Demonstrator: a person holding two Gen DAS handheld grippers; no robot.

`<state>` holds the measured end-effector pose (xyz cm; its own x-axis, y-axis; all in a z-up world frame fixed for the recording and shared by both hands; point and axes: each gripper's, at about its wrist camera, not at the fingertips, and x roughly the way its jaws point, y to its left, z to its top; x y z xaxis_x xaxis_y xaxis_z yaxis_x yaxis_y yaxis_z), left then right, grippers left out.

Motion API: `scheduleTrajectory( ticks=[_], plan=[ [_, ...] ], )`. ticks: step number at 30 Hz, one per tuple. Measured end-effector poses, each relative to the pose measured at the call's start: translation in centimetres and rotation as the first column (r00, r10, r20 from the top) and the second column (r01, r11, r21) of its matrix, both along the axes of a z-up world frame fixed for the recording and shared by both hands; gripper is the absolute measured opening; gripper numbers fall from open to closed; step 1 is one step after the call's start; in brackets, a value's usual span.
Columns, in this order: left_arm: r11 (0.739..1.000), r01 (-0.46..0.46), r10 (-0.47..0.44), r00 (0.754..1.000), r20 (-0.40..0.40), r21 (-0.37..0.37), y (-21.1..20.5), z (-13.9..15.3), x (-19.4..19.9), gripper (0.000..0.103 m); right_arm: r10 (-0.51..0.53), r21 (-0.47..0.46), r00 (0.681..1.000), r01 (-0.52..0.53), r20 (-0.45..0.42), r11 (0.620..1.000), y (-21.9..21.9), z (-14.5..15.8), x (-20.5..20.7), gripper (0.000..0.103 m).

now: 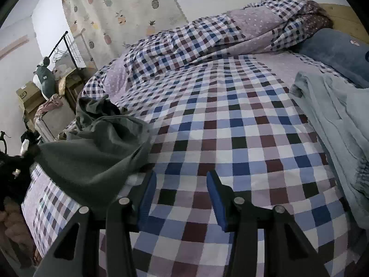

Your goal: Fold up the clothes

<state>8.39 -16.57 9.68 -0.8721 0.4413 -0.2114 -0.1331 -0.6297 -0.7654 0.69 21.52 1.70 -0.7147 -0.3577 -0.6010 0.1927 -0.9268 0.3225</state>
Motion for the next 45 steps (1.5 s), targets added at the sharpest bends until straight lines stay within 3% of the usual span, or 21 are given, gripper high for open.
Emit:
scheduleTrajectory(
  ticks=[5, 10, 14, 17, 24, 30, 36, 37, 38, 39, 40, 45],
  plan=[
    [0.996, -0.084, 0.083, 0.992, -0.092, -0.006, -4.3, 2.3, 4.7, 0.0, 0.013, -0.025, 1.0, -0.013, 0.002, 1.0, -1.0, -0.1, -0.4, 0.049],
    [0.973, -0.228, 0.222, 0.966, -0.136, -0.035, -9.6, 3.2, 9.4, 0.0, 0.057, -0.055, 0.998, -0.057, 0.007, 0.997, -2.9, -0.2, -0.6, 0.049],
    [0.947, -0.318, 0.314, 0.946, -0.078, -0.047, -13.4, 2.2, 10.4, 0.0, 0.133, -0.022, 0.991, -0.132, 0.003, 0.991, -5.5, 0.1, -0.6, 0.049],
    [0.928, -0.365, 0.368, 0.929, 0.038, -0.068, -15.8, 0.3, 9.6, 0.0, 0.216, -0.005, 0.976, -0.216, -0.011, 0.976, -7.6, 0.9, -0.2, 0.05],
    [0.902, -0.426, 0.429, 0.86, 0.275, -0.072, -19.0, -4.5, 8.2, 0.0, 0.322, -0.004, 0.947, -0.322, -0.016, 0.947, -12.5, 2.0, 0.1, 0.052],
    [0.901, -0.429, 0.43, 0.854, 0.293, -0.073, -19.0, -5.1, 8.2, 0.0, 0.389, -0.094, 0.921, -0.389, -0.021, 0.916, -16.6, 4.0, -2.6, 0.052],
    [0.907, -0.415, 0.417, 0.862, 0.289, -0.07, -19.2, -4.9, 8.3, 0.0, 0.432, 0.059, 0.899, -0.436, 0.065, 0.898, -21.4, 3.4, -4.8, 0.052],
    [0.908, -0.413, 0.414, 0.863, 0.29, -0.068, -19.2, -4.9, 8.2, 0.0, 0.43, 0.072, 0.9, -0.434, 0.074, 0.898, -21.7, 3.2, -4.9, 0.051],
    [0.909, -0.412, 0.412, 0.863, 0.292, -0.066, -19.3, -4.9, 8.2, 0.0, 0.422, 0.085, 0.903, -0.428, 0.085, 0.9, -21.9, 3.1, -5.1, 0.039],
    [0.911, -0.409, 0.408, 0.864, 0.295, -0.062, -19.3, -4.9, 8.3, 0.0, 0.413, 0.097, 0.906, -0.422, 0.095, 0.902, -22.1, 2.9, -5.2, 0.026],
    [0.912, -0.406, 0.403, 0.865, 0.299, -0.055, -19.4, -5.0, 8.4, 0.0, 0.395, 0.114, 0.913, -0.405, 0.1, 0.907, -22.1, 2.8, -5.2, 0.001],
    [0.922, -0.388, 0.372, 0.875, 0.309, -0.012, -19.5, -5.2, 8.9, 0.0, 0.278, 0.149, 0.96, -0.281, 0.039, 0.948, -18.8, 4.4, -3.5, 0.001]
  ],
)
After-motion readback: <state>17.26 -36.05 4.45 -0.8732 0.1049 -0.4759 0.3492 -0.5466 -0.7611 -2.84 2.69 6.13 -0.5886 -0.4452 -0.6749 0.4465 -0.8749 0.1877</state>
